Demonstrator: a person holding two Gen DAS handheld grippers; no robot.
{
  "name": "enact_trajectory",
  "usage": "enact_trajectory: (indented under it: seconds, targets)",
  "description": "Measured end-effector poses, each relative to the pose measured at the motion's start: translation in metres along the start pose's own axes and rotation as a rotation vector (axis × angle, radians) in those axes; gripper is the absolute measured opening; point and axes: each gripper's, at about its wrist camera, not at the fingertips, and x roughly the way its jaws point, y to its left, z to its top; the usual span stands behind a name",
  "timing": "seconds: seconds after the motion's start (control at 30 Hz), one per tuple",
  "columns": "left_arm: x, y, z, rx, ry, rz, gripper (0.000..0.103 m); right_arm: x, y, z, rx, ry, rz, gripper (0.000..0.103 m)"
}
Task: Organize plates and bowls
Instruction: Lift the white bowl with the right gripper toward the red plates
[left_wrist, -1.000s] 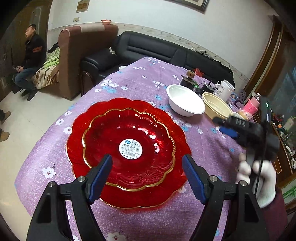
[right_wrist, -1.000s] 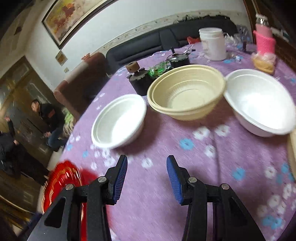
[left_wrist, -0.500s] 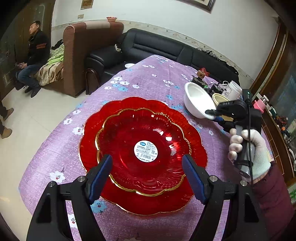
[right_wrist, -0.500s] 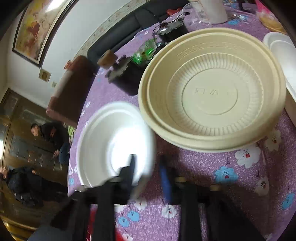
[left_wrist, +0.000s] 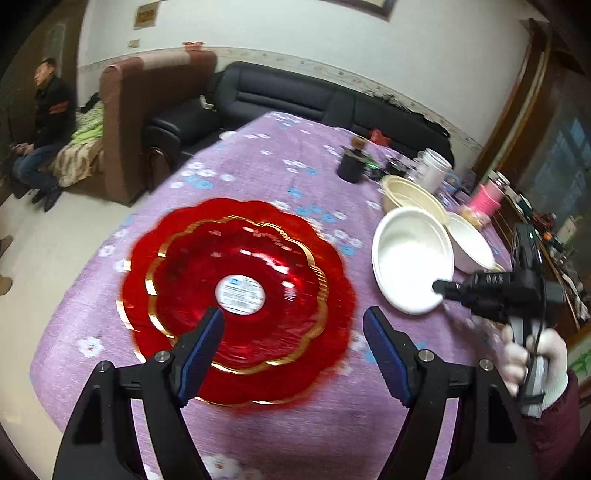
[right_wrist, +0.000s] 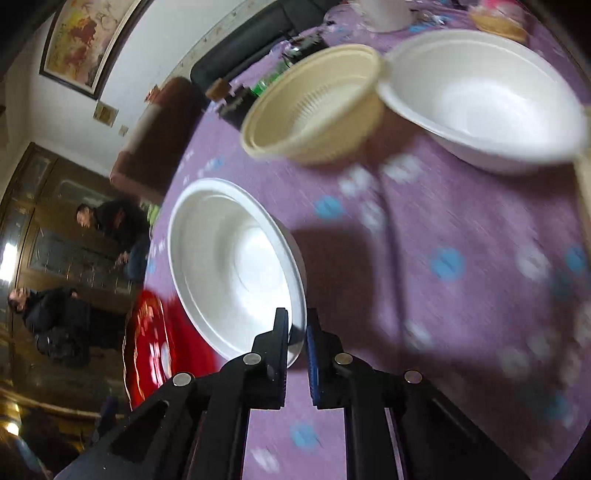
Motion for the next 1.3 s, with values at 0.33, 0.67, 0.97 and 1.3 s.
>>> enact_trajectory:
  seconds: [0.33,0.67,0.97,1.3]
  targets:
    - [0.011,-0.039,-0.009,0.036,0.059,-0.057,0.077,-0.050,-0.062,-0.035,0.049,0.051,0.009,0.012]
    - [0.025,-0.070,-0.014,0.082,0.107,-0.049,0.079,-0.056,-0.038,-0.050,-0.103,-0.099,-0.052,0.022]
    - [0.070,-0.122,-0.007,0.156,0.206,-0.097,0.079,-0.064,-0.055,-0.054,-0.081,-0.139,-0.051,0.025]
    - [0.151,-0.139,0.017,0.038,0.301,-0.131,0.079,-0.059,-0.058,-0.046,-0.090,-0.171,-0.079,0.025]
